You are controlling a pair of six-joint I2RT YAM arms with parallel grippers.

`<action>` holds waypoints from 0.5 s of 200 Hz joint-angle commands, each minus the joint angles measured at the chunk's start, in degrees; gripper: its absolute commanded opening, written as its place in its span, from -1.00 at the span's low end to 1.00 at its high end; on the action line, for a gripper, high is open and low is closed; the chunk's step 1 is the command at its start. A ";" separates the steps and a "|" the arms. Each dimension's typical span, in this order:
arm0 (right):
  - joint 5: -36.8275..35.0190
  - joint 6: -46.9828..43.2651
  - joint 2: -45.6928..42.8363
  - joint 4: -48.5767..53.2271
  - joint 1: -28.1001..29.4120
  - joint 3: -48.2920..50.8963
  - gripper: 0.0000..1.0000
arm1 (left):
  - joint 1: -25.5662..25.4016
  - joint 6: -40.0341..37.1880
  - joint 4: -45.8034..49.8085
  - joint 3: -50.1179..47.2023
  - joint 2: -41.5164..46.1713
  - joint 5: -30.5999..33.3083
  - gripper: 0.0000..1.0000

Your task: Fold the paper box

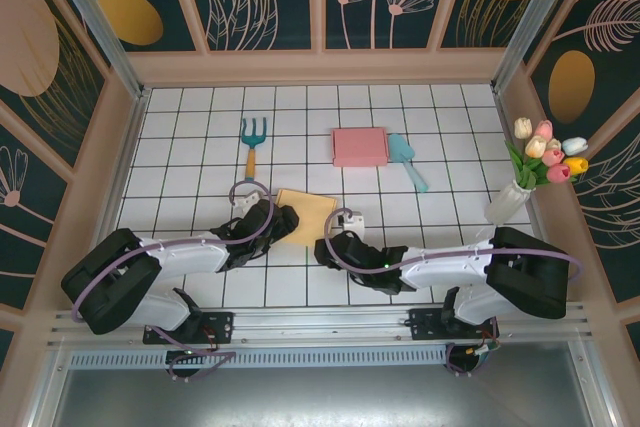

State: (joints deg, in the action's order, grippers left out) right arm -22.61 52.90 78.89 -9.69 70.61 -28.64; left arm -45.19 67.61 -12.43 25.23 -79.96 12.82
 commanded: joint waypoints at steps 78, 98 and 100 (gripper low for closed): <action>1.66 0.47 4.62 -4.43 0.42 -2.99 0.13 | -0.01 -0.26 3.03 -0.38 -2.31 1.33 0.53; 1.67 0.24 4.93 -4.94 0.47 -2.95 0.03 | 0.01 -0.28 3.03 -0.45 -2.36 1.50 0.53; 1.69 0.15 4.93 -5.02 0.45 -2.94 0.03 | 0.01 -0.20 3.07 -0.45 -2.30 1.50 0.53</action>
State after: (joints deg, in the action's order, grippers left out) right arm -21.52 52.90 83.22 -11.92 70.61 -30.13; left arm -45.19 67.61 -12.47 25.47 -80.27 12.93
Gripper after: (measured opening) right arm 0.527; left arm 0.764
